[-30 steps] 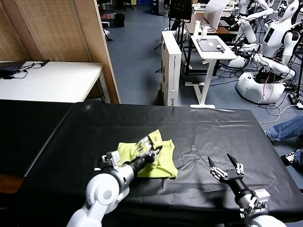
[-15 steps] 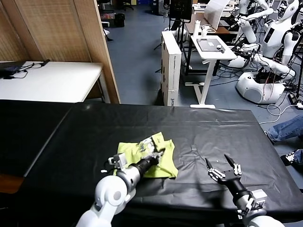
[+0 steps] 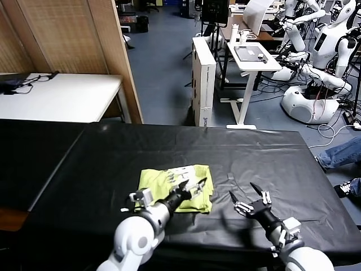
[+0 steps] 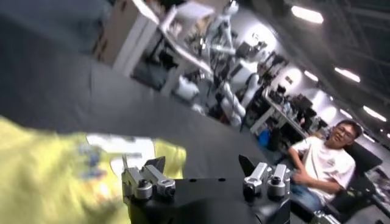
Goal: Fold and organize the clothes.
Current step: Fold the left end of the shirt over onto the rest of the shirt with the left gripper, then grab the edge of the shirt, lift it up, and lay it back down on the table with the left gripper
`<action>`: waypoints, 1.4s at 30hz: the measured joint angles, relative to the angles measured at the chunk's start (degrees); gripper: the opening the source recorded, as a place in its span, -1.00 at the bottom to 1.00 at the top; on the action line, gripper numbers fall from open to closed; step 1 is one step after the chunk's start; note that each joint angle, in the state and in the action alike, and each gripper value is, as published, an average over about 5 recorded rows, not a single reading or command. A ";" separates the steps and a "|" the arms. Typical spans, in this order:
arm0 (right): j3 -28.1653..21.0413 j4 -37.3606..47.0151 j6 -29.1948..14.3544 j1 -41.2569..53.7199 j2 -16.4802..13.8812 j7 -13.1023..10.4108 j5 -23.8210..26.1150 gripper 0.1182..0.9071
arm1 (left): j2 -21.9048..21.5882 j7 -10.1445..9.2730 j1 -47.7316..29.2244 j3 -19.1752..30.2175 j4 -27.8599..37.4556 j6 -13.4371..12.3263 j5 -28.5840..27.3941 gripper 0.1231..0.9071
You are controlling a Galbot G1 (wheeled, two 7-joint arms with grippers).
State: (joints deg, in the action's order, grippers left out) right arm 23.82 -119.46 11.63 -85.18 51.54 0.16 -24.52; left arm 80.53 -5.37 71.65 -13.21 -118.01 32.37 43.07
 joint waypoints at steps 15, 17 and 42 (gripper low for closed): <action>-16.08 8.09 6.96 17.66 2.85 -1.71 5.39 1.00 | -8.36 3.23 10.09 -13.56 -4.43 -9.49 -16.27 1.00; -16.84 7.41 6.66 17.74 2.03 0.24 4.77 1.00 | -7.95 3.16 11.12 -14.61 -4.43 -9.65 -17.07 1.00; -18.13 0.14 3.84 9.96 -9.81 3.82 3.56 0.51 | -5.86 3.03 12.75 -15.86 -2.15 -9.71 -19.17 1.00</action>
State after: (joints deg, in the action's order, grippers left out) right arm 5.69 -119.31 15.46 -75.22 41.73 3.98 -20.97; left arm 74.67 -2.34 84.40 -29.07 -120.15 22.66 23.90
